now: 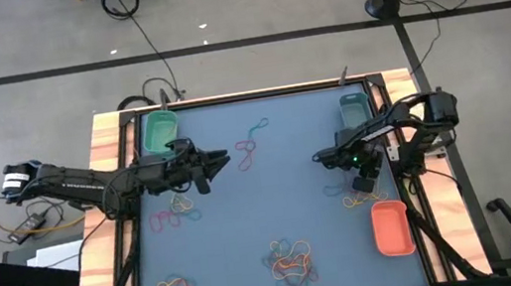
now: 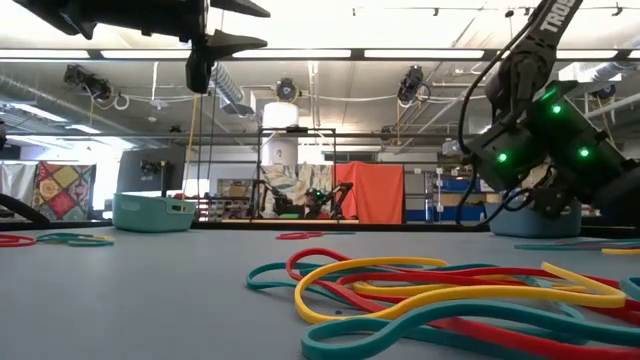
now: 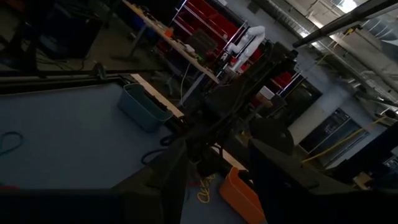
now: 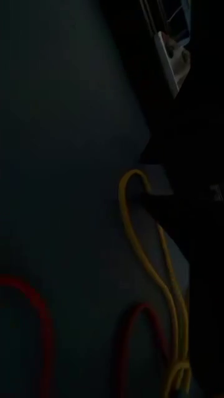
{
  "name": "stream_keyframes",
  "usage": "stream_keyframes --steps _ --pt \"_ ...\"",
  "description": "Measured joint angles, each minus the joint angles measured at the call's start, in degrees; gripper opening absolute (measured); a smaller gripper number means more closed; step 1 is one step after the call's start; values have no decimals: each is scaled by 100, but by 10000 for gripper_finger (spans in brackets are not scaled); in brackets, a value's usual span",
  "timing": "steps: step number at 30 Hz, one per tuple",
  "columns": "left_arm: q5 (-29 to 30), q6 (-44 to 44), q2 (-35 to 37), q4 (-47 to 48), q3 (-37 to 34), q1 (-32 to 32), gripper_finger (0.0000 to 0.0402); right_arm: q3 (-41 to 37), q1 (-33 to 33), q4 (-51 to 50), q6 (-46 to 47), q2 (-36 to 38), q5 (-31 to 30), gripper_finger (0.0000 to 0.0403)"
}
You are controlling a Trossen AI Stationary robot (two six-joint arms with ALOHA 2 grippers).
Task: Sort rubber bands into baskets
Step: Put the yellow rubber band into the green bin
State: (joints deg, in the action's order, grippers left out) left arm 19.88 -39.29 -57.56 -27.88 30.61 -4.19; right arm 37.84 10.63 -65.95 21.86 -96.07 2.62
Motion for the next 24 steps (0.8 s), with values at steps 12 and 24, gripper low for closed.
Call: stream_keyframes --steps 12,24 --pt "0 -19 0 126 0 2 172 1 11 76 26 -16 64 16" --pt "145 -120 0 702 2 7 172 558 -40 -534 306 688 -344 4"
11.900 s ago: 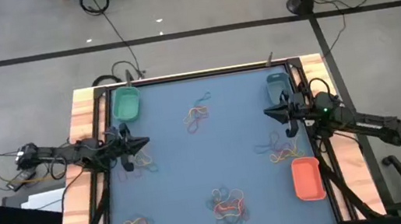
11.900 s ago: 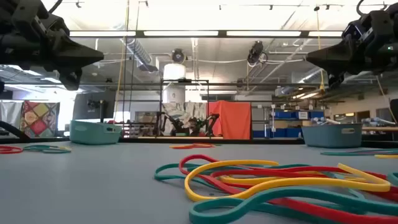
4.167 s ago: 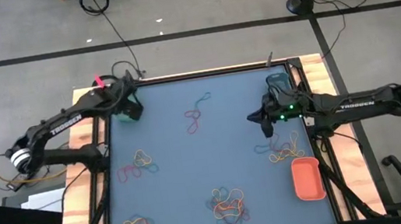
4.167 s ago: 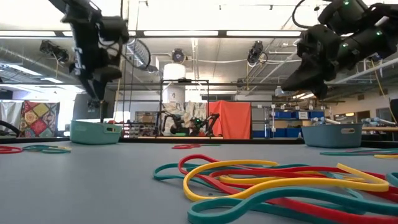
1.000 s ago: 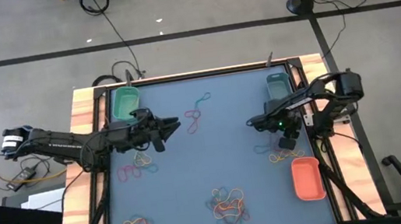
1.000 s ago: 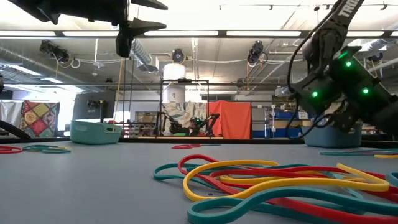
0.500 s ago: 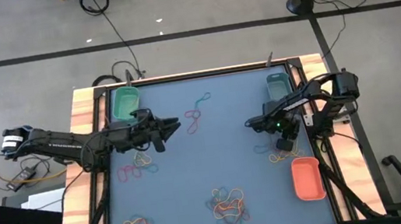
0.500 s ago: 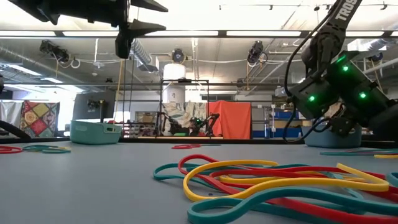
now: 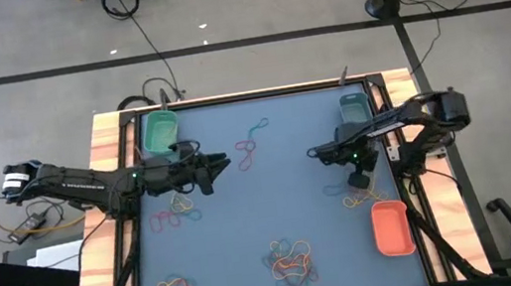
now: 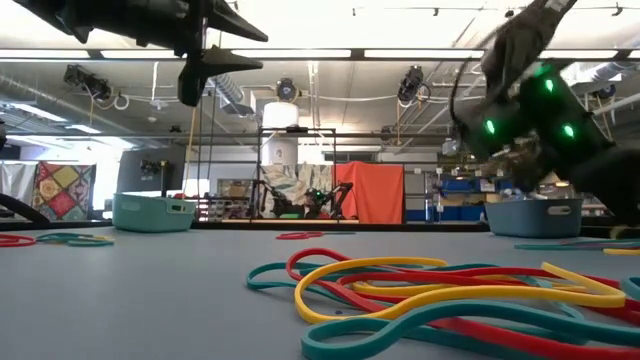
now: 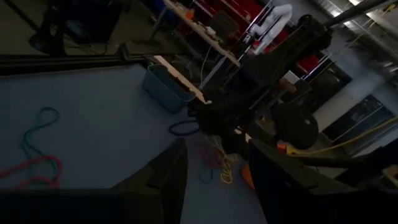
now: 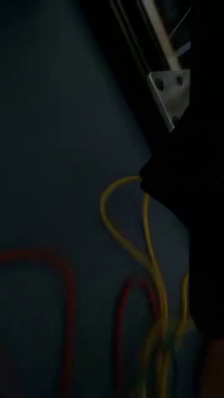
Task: Sort rubber bands into baskets
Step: Put the yellow rubber band into the green bin
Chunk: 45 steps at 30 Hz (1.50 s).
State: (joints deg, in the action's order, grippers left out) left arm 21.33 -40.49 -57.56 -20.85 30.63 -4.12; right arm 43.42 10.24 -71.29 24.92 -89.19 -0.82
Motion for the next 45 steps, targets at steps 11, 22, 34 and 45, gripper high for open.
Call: stream_keyframes --steps 11,22,34,45 --pt "-59 146 -107 -86 0 0 172 1774 -343 32 806 1142 -115 2" --pt "-344 299 -890 -1220 4 0 172 3612 -782 723 1000 956 -561 2" --pt "-862 1952 -1746 -1502 895 15 173 4759 -1154 1445 646 -48 -413 2" --pt "-1168 2696 -1870 -782 1311 80 240 5601 -1333 1517 346 -522 -550 2"
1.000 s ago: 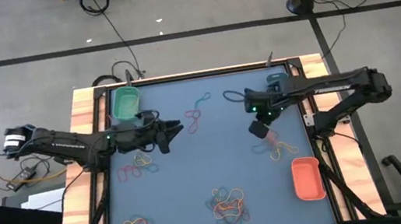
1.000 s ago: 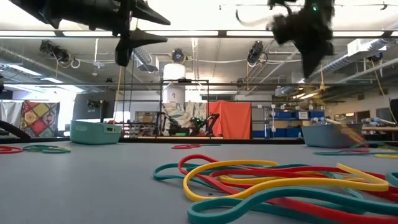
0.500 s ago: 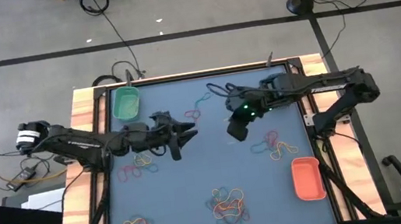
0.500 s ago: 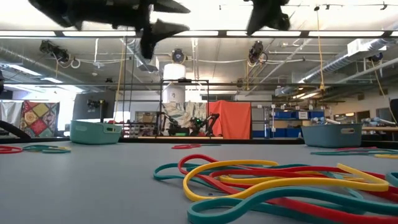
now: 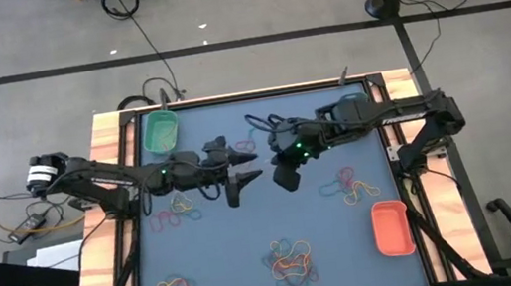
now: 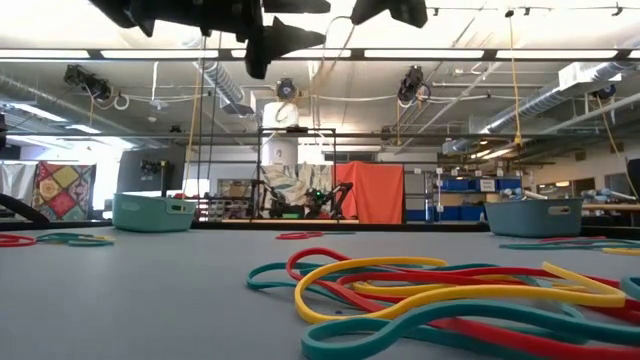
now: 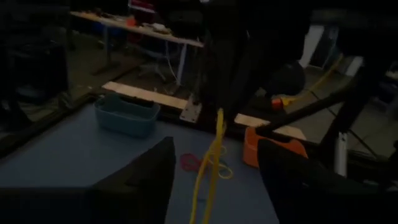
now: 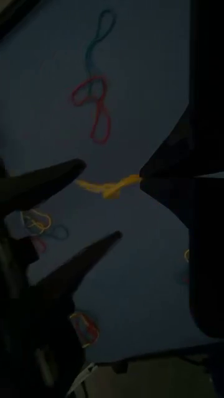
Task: Sort rubber bands into baskets
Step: Put the yellow rubber band into the green bin
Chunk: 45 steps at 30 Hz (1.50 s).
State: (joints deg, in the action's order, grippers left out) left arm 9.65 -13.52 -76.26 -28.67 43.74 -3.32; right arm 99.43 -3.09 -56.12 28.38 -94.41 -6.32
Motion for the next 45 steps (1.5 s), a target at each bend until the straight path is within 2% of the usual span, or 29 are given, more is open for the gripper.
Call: stream_keyframes --steps 6,15,19,24,26,31,34,40,45 --pt "-336 -17 -76 -16 7 111 250 16 4 252 -52 -20 36 2" --pt "-825 -82 -403 -317 7 191 193 16 2 663 -6 -20 188 2" --pt "-835 -38 -406 -297 1 191 146 16 2 731 112 -20 174 2" --pt "-863 -36 -403 -305 1 205 34 16 2 734 197 -20 170 2" --pt "-890 -251 -403 -256 1 244 12 16 4 730 336 -20 188 4" --pt "-845 -513 -369 -139 1 382 5 16 6 698 653 -20 435 47" --pt "-809 -659 -216 173 -2 491 4 16 4 502 723 -20 314 79" --pt "-694 -949 411 1491 -7 819 3 8 7 -181 1089 -18 36 132" --pt "-352 -1110 1019 2720 -4 1264 3 -150 -72 -275 1300 -11 29 145"
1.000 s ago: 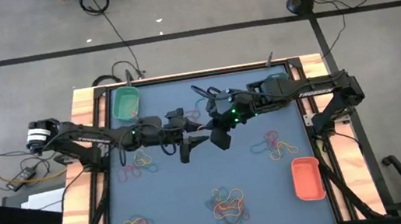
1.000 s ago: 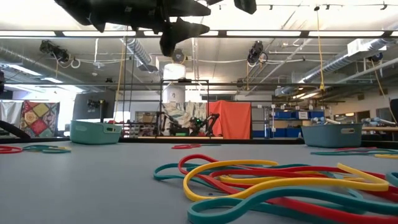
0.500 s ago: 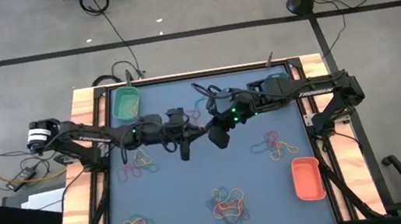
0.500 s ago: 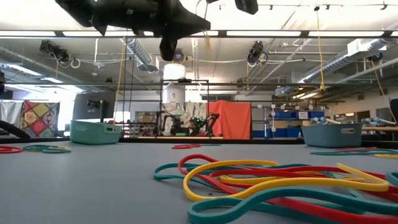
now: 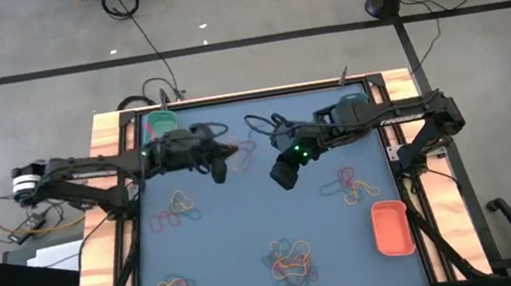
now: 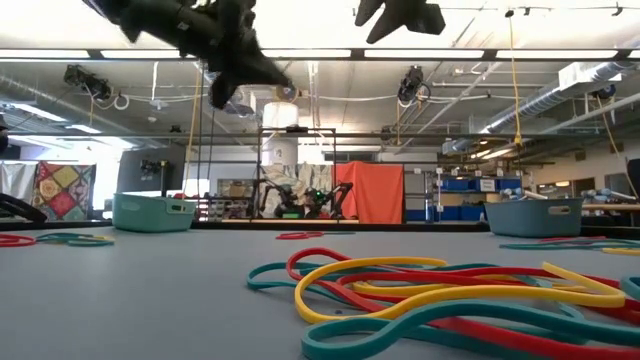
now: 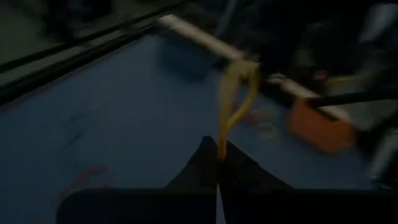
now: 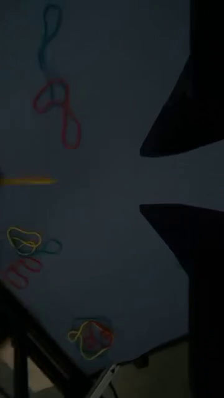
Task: Sort rubber bands into baskets
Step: Put the yellow rubber band into the green bin
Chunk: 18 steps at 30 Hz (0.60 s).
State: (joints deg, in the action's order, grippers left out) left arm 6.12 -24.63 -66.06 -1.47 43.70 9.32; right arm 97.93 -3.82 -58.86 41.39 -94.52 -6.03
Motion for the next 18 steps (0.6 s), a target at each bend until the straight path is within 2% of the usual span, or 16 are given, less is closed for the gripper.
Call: stream_keyframes --steps 6,10,18 --pt "699 66 639 1719 14 724 4 -236 -248 95 62 0 -50 146" --pt "1022 173 744 2630 4 1297 4 -419 -380 182 266 2 -48 146" --pt "1576 2 748 3359 0 2556 4 -524 -646 253 520 0 -48 146"
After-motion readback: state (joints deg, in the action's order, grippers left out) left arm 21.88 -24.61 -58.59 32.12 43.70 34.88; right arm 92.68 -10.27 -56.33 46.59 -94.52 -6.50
